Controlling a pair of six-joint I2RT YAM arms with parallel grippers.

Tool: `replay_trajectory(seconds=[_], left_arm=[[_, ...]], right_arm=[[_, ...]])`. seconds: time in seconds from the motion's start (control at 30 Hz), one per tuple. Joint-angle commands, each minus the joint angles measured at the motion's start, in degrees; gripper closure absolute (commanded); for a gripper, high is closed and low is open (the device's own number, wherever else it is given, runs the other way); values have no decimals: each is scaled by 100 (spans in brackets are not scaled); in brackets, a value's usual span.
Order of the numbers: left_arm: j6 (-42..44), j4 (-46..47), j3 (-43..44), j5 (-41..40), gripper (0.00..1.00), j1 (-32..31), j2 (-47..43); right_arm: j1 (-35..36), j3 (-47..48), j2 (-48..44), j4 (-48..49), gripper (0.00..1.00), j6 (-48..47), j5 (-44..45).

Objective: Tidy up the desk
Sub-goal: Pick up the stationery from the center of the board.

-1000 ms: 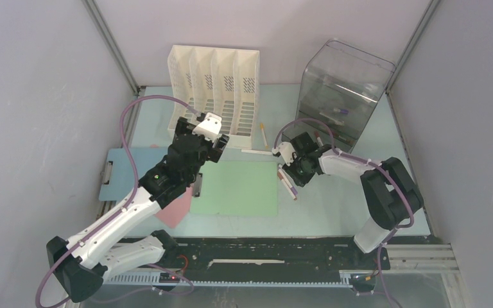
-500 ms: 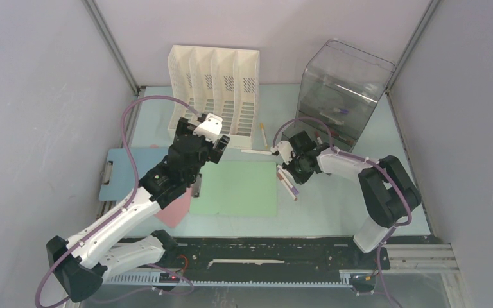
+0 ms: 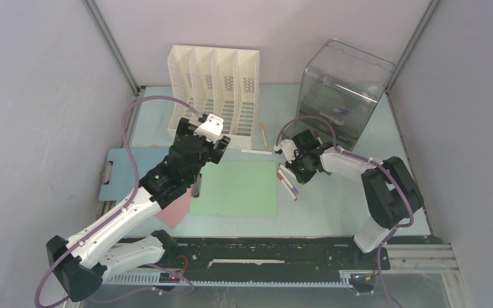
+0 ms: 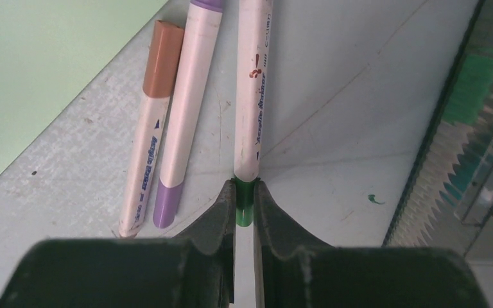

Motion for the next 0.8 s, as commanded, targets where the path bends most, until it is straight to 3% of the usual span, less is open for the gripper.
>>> replay_trajectory(seconds=[0.0,0.43,0.6,0.77], left_arm=[[118,82,-9,-106,0,-47,-27],[-26,73,6,167,0,-60,-51],[-462,47,80,1112,0,-64,-79],[-1321,430,105,2766,0,-59,8]], right_arm=[[-121,40,-487,-100,97,113,-236],[-511,24,-1858,-320,99,242,-1425],[-892,-16,-2610,-351,100,312,-2139],[-1152,-54,-3035,-384,100,348,-2666]])
